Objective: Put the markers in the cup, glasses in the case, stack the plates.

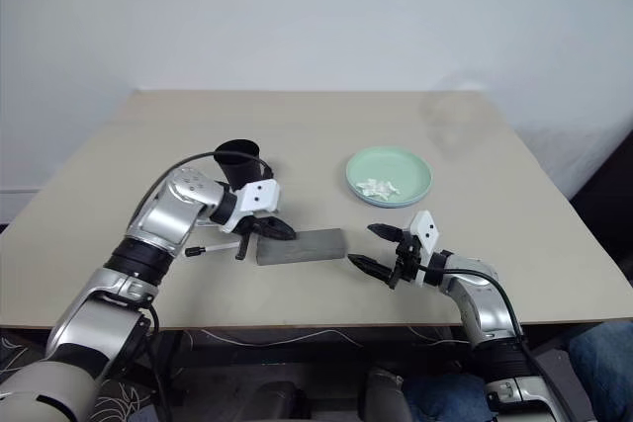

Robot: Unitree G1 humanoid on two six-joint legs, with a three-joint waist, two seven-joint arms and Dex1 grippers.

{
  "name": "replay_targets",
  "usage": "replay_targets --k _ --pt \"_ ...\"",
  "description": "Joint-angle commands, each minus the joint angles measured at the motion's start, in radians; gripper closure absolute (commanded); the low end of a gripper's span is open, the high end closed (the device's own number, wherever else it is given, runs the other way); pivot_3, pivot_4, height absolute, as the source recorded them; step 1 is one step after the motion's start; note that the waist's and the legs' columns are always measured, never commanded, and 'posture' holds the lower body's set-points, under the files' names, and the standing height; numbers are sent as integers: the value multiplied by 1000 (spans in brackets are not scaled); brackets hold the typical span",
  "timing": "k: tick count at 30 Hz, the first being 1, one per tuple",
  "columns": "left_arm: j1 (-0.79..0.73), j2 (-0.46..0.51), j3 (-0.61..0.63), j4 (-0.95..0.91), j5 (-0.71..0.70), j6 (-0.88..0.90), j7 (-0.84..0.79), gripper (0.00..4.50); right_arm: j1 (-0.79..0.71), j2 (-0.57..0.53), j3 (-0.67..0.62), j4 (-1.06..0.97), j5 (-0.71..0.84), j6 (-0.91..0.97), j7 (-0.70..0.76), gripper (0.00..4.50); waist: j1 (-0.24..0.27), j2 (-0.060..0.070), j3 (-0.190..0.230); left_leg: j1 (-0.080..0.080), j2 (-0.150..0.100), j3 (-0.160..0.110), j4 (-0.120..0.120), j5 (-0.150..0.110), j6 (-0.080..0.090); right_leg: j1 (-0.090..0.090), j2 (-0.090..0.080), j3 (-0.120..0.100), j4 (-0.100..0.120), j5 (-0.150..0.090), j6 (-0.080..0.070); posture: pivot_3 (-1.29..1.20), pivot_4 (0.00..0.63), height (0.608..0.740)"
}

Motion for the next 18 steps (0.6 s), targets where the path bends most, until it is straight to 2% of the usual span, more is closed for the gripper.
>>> replay_targets --k 1,5,6,9,15,18 --pt "8 95 57 -72 -50 13 -23 4464 -29 0 -7 -32 11 -4 12 3 0 0 0 0 0 0 0 0 0 0 0 0 0 0 0 0 0 721" --pt "32 204 56 -73 -51 -9 -53 4464 -34 -4 -6 -31 11 1 18 3 0 0 0 1 0 0 0 0 0 0 0 0 1 0 0 0 0 721" --pt "42 235 56 -66 -50 -6 -68 4302 -38 -3 -6 -29 10 3 19 3 1 0 0 1 0 0 0 0 0 0 0 0 0 0 -1 0 0 721" --pt "74 296 54 -67 -61 6 -107 3557 -44 -1 -2 -27 8 7 19 3 2 0 0 0 0 0 0 0 0 0 -1 0 0 -1 -1 0 0 721" --pt "101 315 42 -35 -56 20 -102 1461 -48 0 5 -29 9 13 19 3 3 0 0 -1 0 0 0 0 0 0 -2 -1 0 -1 -1 0 0 721" --pt "102 311 18 12 -35 1 -105 1461 -48 -1 6 -33 10 18 19 3 2 0 0 0 0 1 0 0 0 -1 -1 -1 0 -1 -1 0 0 721"
